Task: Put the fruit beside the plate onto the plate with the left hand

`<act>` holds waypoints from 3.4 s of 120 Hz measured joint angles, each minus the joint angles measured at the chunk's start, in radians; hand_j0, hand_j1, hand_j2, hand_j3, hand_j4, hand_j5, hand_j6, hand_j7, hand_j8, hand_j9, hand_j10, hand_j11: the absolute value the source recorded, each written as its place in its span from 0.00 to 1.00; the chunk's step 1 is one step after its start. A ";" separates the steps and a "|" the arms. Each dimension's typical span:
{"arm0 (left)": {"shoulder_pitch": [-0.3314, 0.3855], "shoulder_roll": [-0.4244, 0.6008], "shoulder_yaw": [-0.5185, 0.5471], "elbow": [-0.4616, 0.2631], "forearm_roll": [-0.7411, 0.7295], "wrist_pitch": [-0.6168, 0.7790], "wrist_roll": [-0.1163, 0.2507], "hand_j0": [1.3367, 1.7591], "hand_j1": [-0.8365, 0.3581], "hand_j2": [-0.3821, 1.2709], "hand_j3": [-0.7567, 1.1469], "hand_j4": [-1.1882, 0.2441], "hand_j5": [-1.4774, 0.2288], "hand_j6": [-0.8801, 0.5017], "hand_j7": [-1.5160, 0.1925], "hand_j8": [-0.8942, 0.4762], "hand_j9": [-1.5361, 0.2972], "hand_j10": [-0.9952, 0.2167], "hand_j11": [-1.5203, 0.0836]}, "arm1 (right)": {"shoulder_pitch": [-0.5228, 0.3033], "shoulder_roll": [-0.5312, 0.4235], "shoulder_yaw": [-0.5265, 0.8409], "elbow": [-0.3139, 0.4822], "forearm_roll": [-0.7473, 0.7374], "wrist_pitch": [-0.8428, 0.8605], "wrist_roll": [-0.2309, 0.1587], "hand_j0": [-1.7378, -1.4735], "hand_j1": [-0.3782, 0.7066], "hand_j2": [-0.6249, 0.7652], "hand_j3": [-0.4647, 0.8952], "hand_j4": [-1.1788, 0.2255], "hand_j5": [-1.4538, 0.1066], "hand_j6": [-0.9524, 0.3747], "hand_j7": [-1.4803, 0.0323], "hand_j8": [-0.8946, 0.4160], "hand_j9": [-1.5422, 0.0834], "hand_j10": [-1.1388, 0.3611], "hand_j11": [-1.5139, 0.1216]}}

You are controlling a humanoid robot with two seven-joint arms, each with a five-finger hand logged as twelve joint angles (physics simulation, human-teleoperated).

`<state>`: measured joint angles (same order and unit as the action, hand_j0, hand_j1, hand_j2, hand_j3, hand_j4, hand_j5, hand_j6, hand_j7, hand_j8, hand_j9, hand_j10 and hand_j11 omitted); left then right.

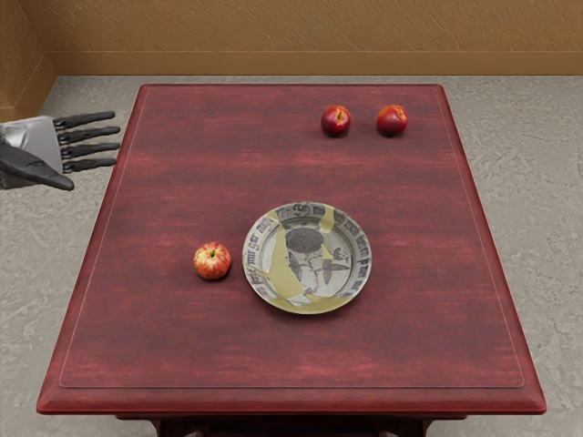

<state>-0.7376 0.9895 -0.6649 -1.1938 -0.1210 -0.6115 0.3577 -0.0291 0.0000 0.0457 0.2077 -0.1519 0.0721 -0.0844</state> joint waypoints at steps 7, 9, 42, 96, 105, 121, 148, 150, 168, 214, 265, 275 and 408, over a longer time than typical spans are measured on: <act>-0.001 0.000 0.001 0.000 0.003 0.000 0.001 0.76 0.99 0.23 0.40 0.83 0.87 0.64 0.89 0.65 0.84 0.82 0.95 | 0.000 0.000 0.000 0.001 0.000 0.000 0.000 0.30 0.05 0.45 0.34 0.83 0.92 0.70 0.96 0.67 0.93 0.75 0.91; -0.002 -0.001 0.001 0.000 0.004 0.000 0.002 0.76 0.99 0.23 0.40 0.83 0.87 0.64 0.89 0.65 0.84 0.82 0.95 | 0.000 0.000 0.000 0.001 0.000 0.000 0.000 0.30 0.05 0.45 0.34 0.83 0.92 0.70 0.96 0.67 0.93 0.75 0.91; -0.190 -0.046 0.033 -0.155 0.292 0.000 0.179 0.76 0.99 0.23 0.40 0.83 0.86 0.64 0.89 0.65 0.84 0.82 0.95 | 0.000 0.000 0.000 0.000 0.000 0.000 0.000 0.30 0.05 0.45 0.34 0.83 0.92 0.70 0.96 0.67 0.93 0.75 0.91; -0.566 -0.130 0.401 -0.364 0.558 0.207 0.252 0.76 0.98 0.23 0.40 0.82 0.86 0.63 0.88 0.64 0.83 0.81 0.94 | 0.000 0.000 0.000 -0.001 0.000 0.000 0.000 0.30 0.05 0.45 0.34 0.83 0.92 0.70 0.96 0.67 0.93 0.75 0.91; -0.589 -0.216 0.428 -0.384 0.605 0.359 0.253 0.76 0.98 0.23 0.40 0.82 0.86 0.63 0.88 0.64 0.83 0.81 0.94 | 0.000 0.000 0.000 -0.001 0.000 0.000 0.000 0.30 0.05 0.45 0.34 0.83 0.92 0.70 0.96 0.67 0.93 0.75 0.91; -0.588 -0.360 0.522 -0.398 0.757 0.469 0.253 0.76 0.98 0.23 0.40 0.82 0.86 0.63 0.88 0.64 0.83 0.81 0.94 | 0.000 0.000 0.000 -0.001 0.000 0.000 0.000 0.30 0.05 0.45 0.34 0.83 0.92 0.70 0.96 0.67 0.93 0.75 0.91; -0.523 -0.391 0.572 -0.447 0.882 0.718 0.253 0.76 0.98 0.23 0.40 0.82 0.86 0.63 0.88 0.64 0.83 0.81 0.94 | 0.000 0.000 0.000 -0.001 0.000 0.000 0.000 0.30 0.05 0.45 0.34 0.83 0.92 0.70 0.96 0.67 0.93 0.75 0.91; -0.514 -0.389 0.574 -0.453 0.892 0.734 0.253 0.76 0.98 0.23 0.40 0.82 0.86 0.63 0.88 0.64 0.83 0.81 0.94 | 0.000 0.000 0.000 -0.001 0.000 0.000 0.000 0.30 0.05 0.45 0.34 0.83 0.92 0.70 0.96 0.67 0.93 0.75 0.91; -0.511 -0.395 0.631 -0.497 0.944 0.801 0.253 0.76 0.98 0.23 0.40 0.82 0.86 0.63 0.88 0.64 0.83 0.81 0.94 | 0.000 0.000 0.000 -0.001 0.000 0.000 0.000 0.30 0.05 0.45 0.34 0.83 0.92 0.70 0.96 0.67 0.93 0.75 0.91; -0.489 -0.399 0.780 -0.513 1.052 0.886 0.253 0.76 0.91 0.24 0.40 0.77 0.80 0.58 0.82 0.59 0.78 0.75 0.88 | 0.000 0.000 0.000 -0.001 0.000 0.000 0.000 0.30 0.05 0.45 0.34 0.83 0.92 0.70 0.96 0.67 0.93 0.75 0.91; -0.452 -0.422 0.792 -0.510 1.098 0.939 0.253 0.76 0.67 0.27 0.40 0.60 0.62 0.40 0.64 0.41 0.61 0.55 0.68 | 0.000 0.000 0.000 -0.001 0.000 0.000 0.000 0.30 0.05 0.45 0.34 0.83 0.92 0.70 0.96 0.67 0.93 0.75 0.91; -0.451 -0.422 0.792 -0.509 1.099 0.940 0.253 0.76 0.63 0.28 0.40 0.57 0.58 0.37 0.60 0.38 0.57 0.51 0.64 | 0.000 0.000 0.000 -0.001 0.000 0.000 0.000 0.30 0.05 0.45 0.34 0.83 0.92 0.70 0.96 0.67 0.93 0.75 0.91; -0.347 -0.355 0.385 -0.439 0.935 0.932 0.254 0.75 0.48 0.35 0.40 0.38 0.32 0.33 0.36 0.37 0.35 0.40 0.39 | 0.000 0.000 0.000 -0.001 0.000 0.000 0.000 0.30 0.05 0.45 0.34 0.83 0.92 0.70 0.96 0.67 0.93 0.75 0.91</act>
<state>-1.0841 0.6343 -0.2800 -1.6332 0.8141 0.3207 0.6115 -0.0291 0.0000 0.0461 0.2071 -0.1519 0.0721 -0.0844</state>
